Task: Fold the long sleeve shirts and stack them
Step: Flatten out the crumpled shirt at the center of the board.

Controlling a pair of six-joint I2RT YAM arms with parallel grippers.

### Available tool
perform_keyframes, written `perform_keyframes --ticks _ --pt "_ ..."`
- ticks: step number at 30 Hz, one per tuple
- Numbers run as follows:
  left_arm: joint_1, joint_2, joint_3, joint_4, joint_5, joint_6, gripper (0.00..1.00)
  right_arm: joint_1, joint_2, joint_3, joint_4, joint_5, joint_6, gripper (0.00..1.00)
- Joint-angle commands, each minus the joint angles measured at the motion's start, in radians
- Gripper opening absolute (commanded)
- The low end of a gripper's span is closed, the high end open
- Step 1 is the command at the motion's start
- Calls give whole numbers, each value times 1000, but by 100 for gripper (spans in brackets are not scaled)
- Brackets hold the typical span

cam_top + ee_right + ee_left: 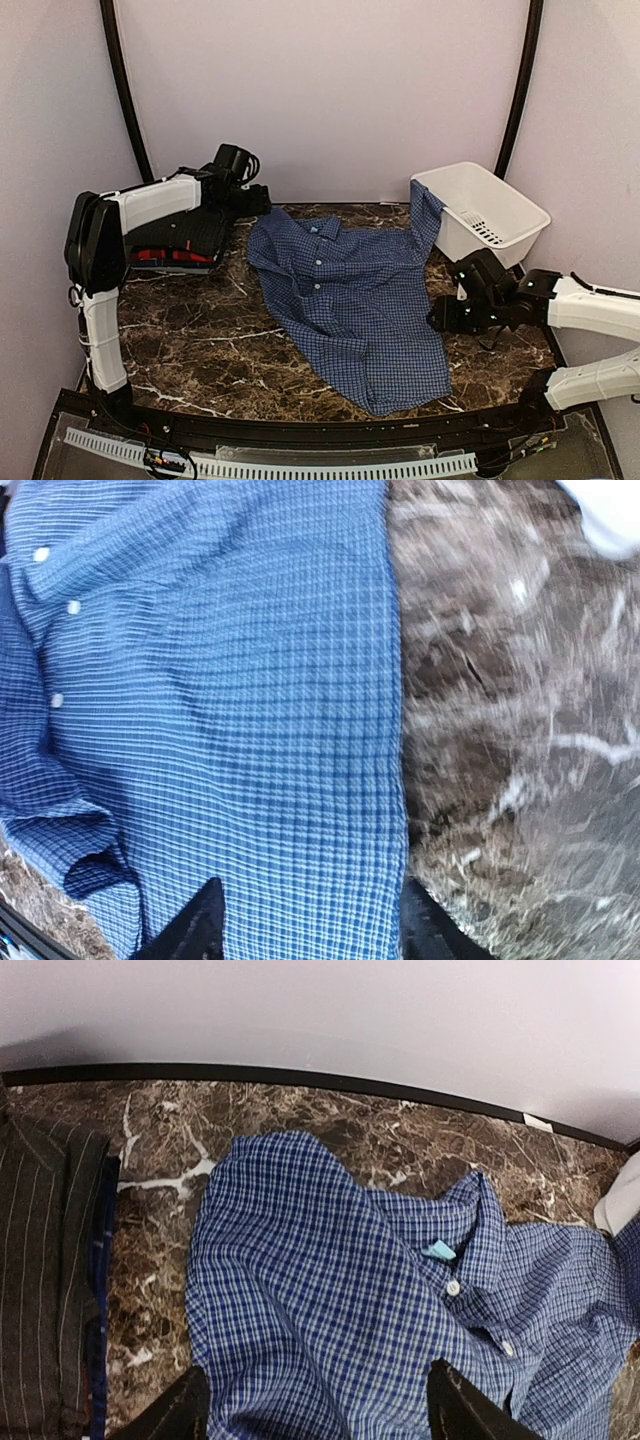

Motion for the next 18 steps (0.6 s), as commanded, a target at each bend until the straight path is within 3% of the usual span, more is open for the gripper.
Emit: perform_keyframes --ticks 1,9,18 --pt "-23 -190 -129 -20 53 12 74 15 27 79 18 42 -79 60" --pt "-79 -389 -419 35 162 -57 75 124 140 194 145 7 -183 73" --pt "-119 -507 -647 66 120 -151 76 298 430 443 275 -39 -351 95"
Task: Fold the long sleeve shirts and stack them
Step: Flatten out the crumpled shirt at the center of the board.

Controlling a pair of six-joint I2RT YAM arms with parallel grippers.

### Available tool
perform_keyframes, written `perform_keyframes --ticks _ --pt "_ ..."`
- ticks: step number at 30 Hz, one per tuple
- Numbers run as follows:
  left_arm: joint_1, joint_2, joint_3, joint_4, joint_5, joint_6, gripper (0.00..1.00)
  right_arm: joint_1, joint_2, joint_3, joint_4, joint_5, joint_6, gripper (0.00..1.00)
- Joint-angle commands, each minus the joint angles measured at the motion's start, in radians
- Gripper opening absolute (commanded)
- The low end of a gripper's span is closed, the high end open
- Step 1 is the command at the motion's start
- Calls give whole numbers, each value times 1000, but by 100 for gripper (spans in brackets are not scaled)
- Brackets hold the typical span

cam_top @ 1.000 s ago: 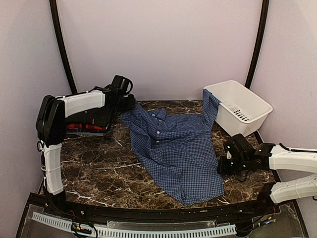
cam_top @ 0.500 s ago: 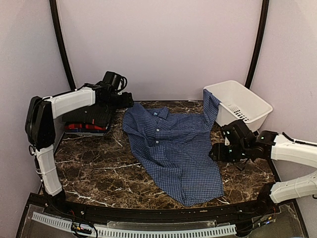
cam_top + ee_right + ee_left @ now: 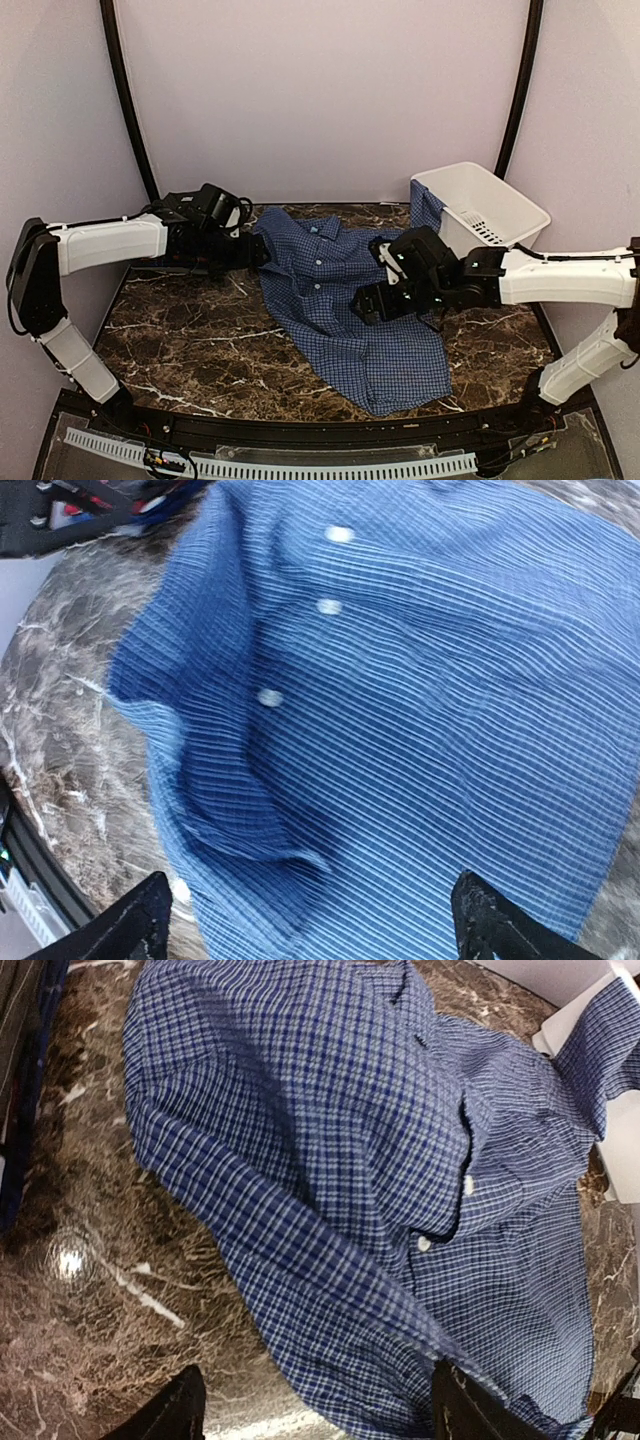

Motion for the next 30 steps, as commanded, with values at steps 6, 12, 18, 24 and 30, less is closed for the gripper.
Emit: perform_keyframes --ticks 6,12,18,24,30 --pt "7 -80 -104 37 -13 -74 77 114 317 275 62 5 -156 86" --pt "9 -101 -137 36 -45 -88 77 169 376 285 58 -2 -155 10" --pt "31 -129 -182 48 -71 -114 77 234 257 123 96 -69 -114 0" --pt "53 -94 -219 89 -60 -141 77 246 86 -73 132 -146 -42 0" --pt "59 9 -196 143 -35 -163 77 271 23 -122 146 -220 -33 0"
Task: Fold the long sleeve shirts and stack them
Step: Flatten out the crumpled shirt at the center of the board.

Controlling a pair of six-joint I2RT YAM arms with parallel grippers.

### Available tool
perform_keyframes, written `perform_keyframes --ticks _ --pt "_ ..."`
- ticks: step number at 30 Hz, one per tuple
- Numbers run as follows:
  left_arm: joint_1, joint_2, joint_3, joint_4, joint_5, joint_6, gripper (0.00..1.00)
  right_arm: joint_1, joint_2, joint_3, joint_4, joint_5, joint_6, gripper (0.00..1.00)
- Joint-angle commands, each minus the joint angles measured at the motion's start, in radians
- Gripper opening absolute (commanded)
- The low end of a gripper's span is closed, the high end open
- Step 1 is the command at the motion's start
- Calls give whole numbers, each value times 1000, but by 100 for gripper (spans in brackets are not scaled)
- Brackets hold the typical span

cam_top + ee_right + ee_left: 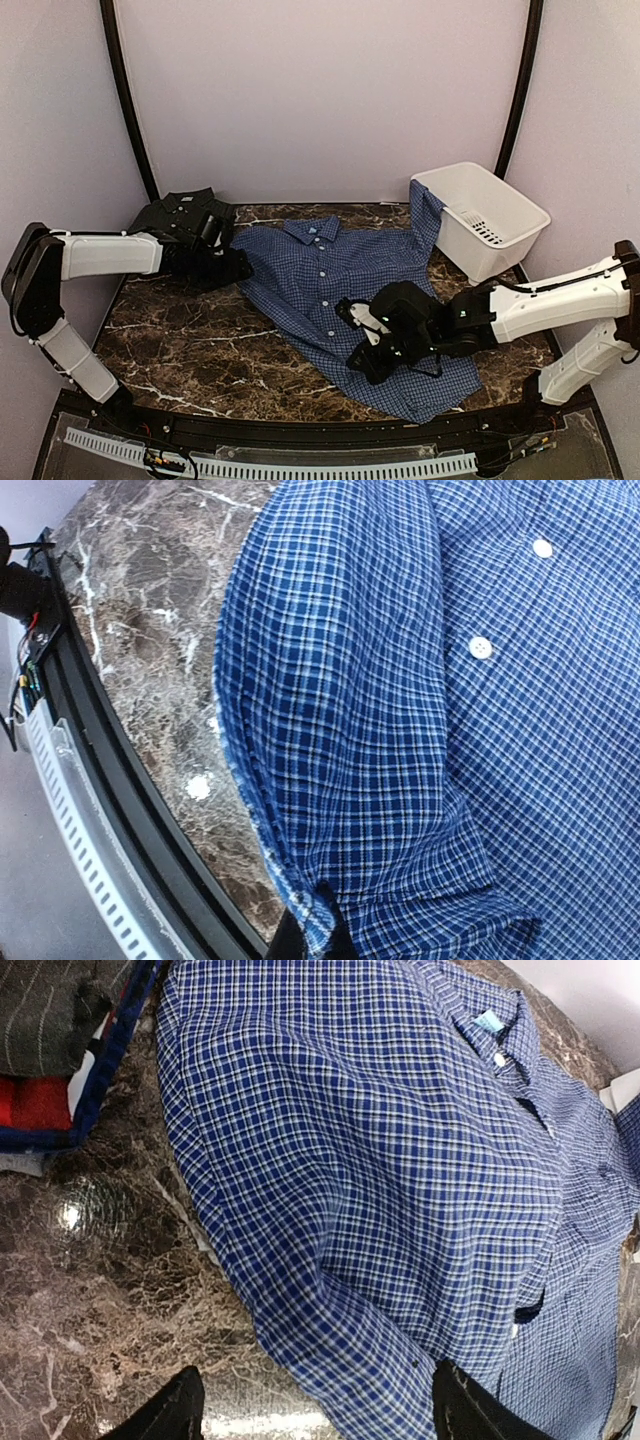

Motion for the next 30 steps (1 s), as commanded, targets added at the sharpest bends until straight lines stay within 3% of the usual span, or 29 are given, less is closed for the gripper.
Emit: perform_keyframes --ticks 1,8,15,23,26,28,29,30 --pt "6 80 14 38 4 -28 77 35 -36 -23 50 -75 21 0" --pt "25 118 -10 65 -37 -58 76 52 -48 -2 -30 -47 3 0" --pt "38 196 39 118 -21 -52 79 30 -41 153 -227 267 38 0" --pt "37 328 162 123 -53 -16 84 -43 -56 259 -281 402 69 0" --pt "37 374 208 131 -34 -5 76 -65 -36 307 -320 477 76 0" --pt "37 399 254 131 -30 0 60 -78 -24 342 -331 510 64 0" --pt "37 406 267 125 -29 2 42 -86 -19 359 -331 525 54 0" --pt "37 414 290 121 -30 6 33 -96 -10 377 -334 538 46 0"
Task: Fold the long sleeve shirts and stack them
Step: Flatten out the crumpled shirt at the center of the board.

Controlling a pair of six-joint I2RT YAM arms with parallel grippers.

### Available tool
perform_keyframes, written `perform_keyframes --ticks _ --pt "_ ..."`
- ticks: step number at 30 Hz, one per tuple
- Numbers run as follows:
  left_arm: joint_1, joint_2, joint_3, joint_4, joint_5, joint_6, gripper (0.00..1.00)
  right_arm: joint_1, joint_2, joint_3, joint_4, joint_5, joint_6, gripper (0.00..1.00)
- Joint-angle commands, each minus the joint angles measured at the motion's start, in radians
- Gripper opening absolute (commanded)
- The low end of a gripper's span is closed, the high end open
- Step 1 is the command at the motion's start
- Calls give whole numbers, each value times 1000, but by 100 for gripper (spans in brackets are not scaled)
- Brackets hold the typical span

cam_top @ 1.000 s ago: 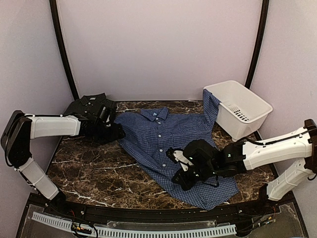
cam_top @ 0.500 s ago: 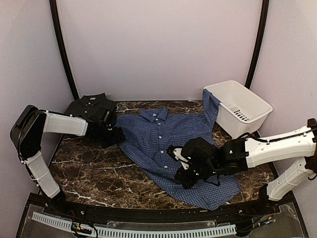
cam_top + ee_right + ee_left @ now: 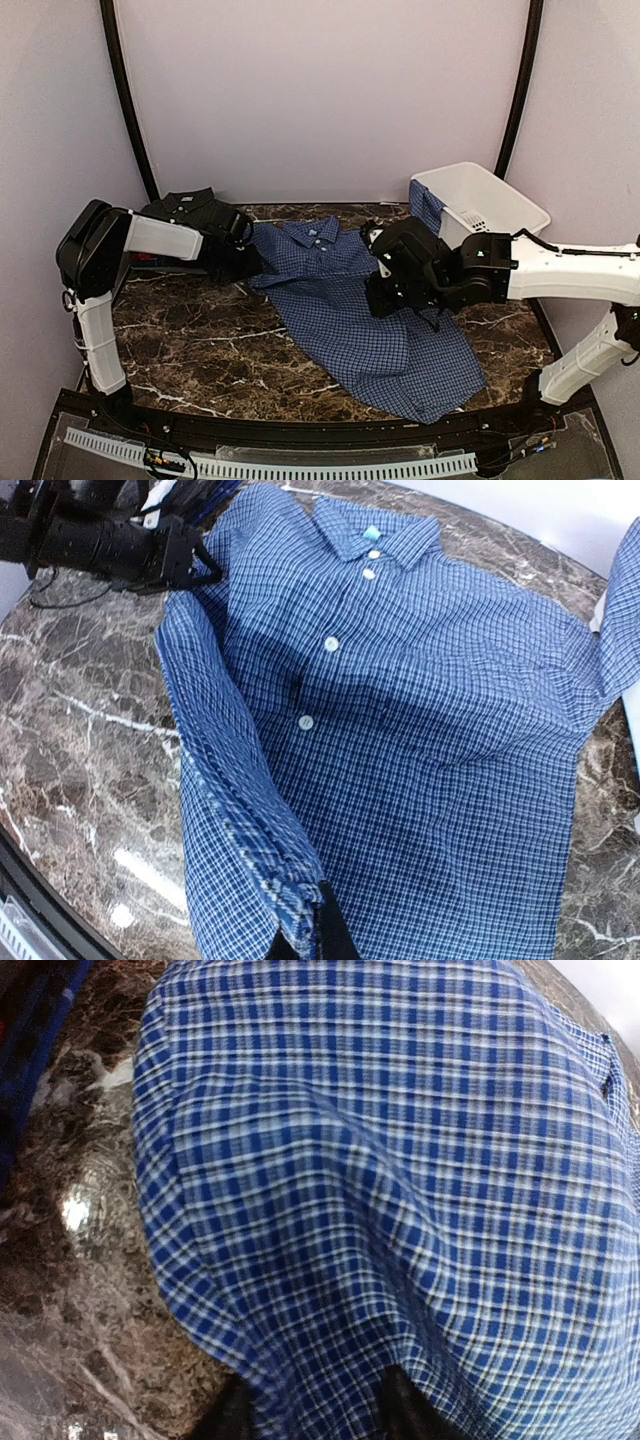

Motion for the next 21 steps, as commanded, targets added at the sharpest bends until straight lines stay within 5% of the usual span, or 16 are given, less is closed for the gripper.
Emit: perform_keyframes --ticks 1,3,5,15,21 --pt "3 25 81 -16 2 30 19 -38 33 94 -31 125 -19 0" --pt "3 12 117 -45 -13 46 3 -44 52 134 -33 132 -49 0" --pt "3 -28 142 -78 -53 64 0 -45 69 169 -32 123 -79 0" --pt "64 -481 168 -187 -280 184 0 -25 132 346 96 -125 -248 0" --pt "89 -664 327 -254 -374 300 0 50 267 585 97 -210 -335 0"
